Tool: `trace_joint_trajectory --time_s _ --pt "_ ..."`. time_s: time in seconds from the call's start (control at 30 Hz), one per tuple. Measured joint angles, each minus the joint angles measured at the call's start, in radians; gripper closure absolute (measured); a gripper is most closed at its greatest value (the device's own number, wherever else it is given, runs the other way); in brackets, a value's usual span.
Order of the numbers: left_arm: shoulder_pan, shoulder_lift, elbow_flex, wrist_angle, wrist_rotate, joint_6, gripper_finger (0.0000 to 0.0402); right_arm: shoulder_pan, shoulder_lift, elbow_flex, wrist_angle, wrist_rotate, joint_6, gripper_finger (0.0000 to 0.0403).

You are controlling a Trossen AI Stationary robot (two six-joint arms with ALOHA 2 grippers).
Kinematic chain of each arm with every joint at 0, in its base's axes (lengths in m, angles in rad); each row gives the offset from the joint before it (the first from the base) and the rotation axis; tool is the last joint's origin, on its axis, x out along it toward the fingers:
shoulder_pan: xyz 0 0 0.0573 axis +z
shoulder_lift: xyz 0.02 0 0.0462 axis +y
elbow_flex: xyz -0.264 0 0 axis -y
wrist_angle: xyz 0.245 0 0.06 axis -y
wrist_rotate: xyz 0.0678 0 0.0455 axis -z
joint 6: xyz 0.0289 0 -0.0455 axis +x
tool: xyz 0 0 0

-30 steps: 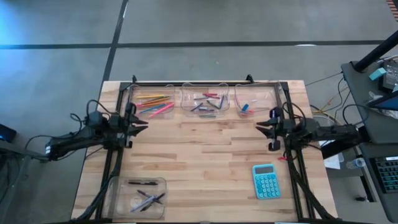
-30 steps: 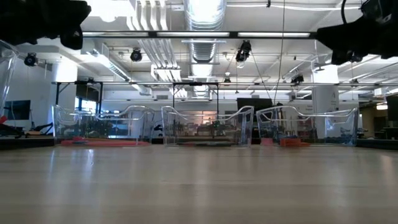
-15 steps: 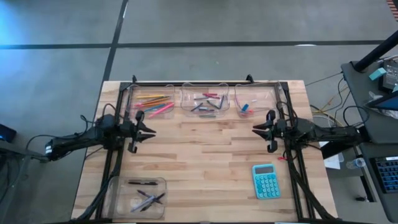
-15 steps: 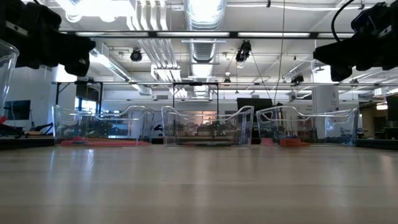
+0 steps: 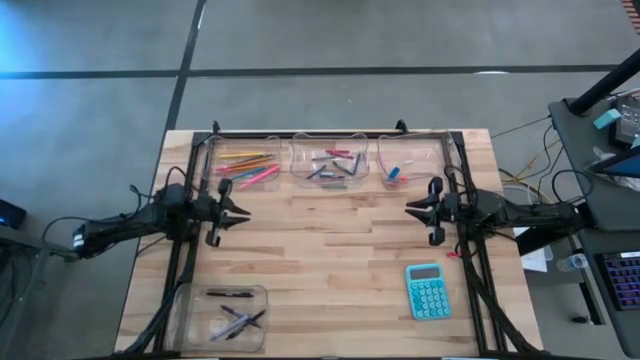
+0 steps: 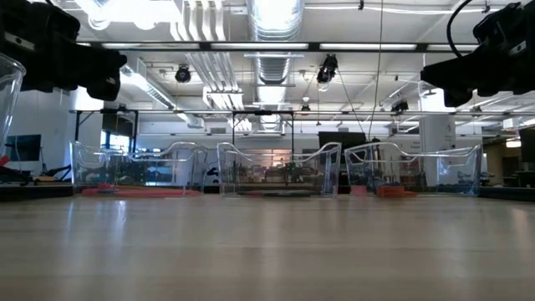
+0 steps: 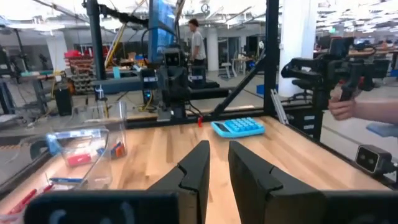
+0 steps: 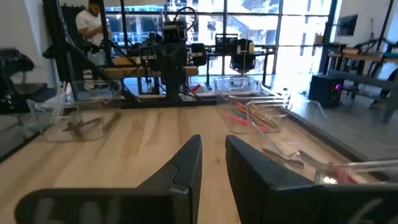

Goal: Sort crayons/erasers/pens/pencils in bins
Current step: Return to Home Position

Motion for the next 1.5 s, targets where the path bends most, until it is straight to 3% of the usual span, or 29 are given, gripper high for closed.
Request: trace_joint_trajectory --time_s 0.53,1.5 --pt "0.0 0.019 -0.001 0.002 -0.001 0.002 0.0357 0.0 0.0 -0.001 0.005 0.001 0.12 0.0339" --pt "0.0 0.019 -0.002 0.003 -0.001 0.003 0.0357 0.0 0.0 -0.001 0.007 0.002 0.118 0.0339"
